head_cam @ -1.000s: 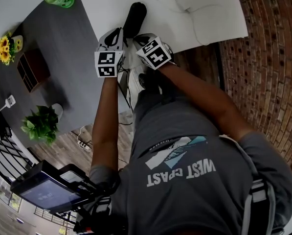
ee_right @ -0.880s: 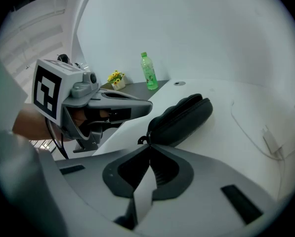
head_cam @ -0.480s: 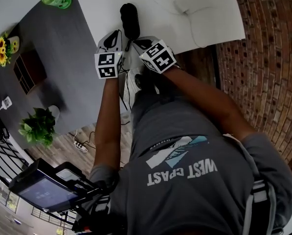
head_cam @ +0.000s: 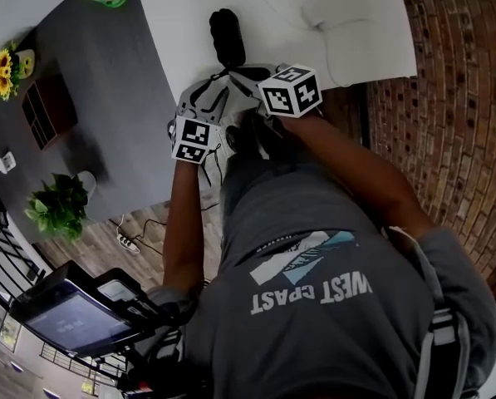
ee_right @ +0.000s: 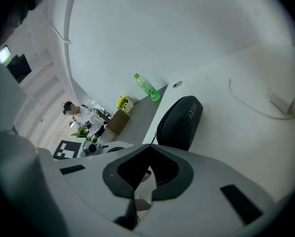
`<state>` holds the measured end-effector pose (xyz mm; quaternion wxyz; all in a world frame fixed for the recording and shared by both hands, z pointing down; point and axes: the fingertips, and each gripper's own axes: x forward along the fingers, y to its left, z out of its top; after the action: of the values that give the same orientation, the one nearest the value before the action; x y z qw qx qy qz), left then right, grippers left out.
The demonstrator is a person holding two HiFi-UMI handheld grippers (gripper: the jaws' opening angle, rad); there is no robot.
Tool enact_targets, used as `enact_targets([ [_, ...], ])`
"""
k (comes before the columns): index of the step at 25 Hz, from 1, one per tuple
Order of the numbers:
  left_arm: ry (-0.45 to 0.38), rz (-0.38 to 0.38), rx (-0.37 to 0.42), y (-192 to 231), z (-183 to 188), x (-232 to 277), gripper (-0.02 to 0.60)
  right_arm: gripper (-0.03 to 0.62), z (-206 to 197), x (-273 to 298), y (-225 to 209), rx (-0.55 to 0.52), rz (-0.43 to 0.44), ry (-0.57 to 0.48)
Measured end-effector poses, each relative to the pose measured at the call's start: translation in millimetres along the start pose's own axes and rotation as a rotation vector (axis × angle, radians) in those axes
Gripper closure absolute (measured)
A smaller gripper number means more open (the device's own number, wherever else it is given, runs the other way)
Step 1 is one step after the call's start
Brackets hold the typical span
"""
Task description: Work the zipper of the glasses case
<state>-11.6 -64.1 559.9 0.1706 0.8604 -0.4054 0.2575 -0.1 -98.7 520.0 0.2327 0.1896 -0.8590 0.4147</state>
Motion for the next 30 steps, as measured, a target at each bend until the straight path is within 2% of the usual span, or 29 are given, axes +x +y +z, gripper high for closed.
enact_targets([
  [2,0.013,0.006,0.03,7.0,-3.4,6.8,0.399,0.6,1.3,-1.0,3.7,0.011,0.017,0.005],
  [5,0.042,-0.019,0.135,14.2,0.8,14.5,0.399,0.6,1.1,-2.0,9.3,0.017,0.037,0.008],
  [7,0.092,-0.064,0.234,10.5,-1.0,23.2,0.399,0.6,-0.2,-1.5,10.9,0.025,0.046,0.008],
  [9,0.141,-0.116,0.296,3.8,-6.3,31.8,0.399,0.6,-1.3,0.5,11.6,0.037,0.053,0.008],
  [11,0.158,-0.133,0.312,-0.6,-7.7,35.8,0.4,0.6,-1.3,1.5,12.9,0.047,0.058,0.005],
  [13,0.132,-0.098,0.288,0.6,-1.4,35.2,0.402,0.6,-0.6,1.6,14.5,0.053,0.064,0.003],
  [14,0.116,-0.071,0.272,2.6,2.4,34.2,0.417,0.6,-0.5,1.7,14.7,0.056,0.066,0.003],
  [15,0.105,-0.048,0.262,4.3,5.0,33.3,0.508,0.6,-0.5,2.0,14.4,0.058,0.069,0.003],
  [16,0.099,-0.034,0.258,4.9,6.4,32.7,0.532,0.6,-0.6,2.1,14.0,0.06,0.07,0.002],
  [20,0.097,-0.021,0.269,3.3,8.2,30.2,0.551,0.6,0.4,1.3,13.8,0.051,0.072,0.004],
  [30,0.192,-0.061,0.483,-9.8,-8.2,22.4,0.56,0.6,10.9,-5.7,13.5,-0.036,0.045,0.023],
])
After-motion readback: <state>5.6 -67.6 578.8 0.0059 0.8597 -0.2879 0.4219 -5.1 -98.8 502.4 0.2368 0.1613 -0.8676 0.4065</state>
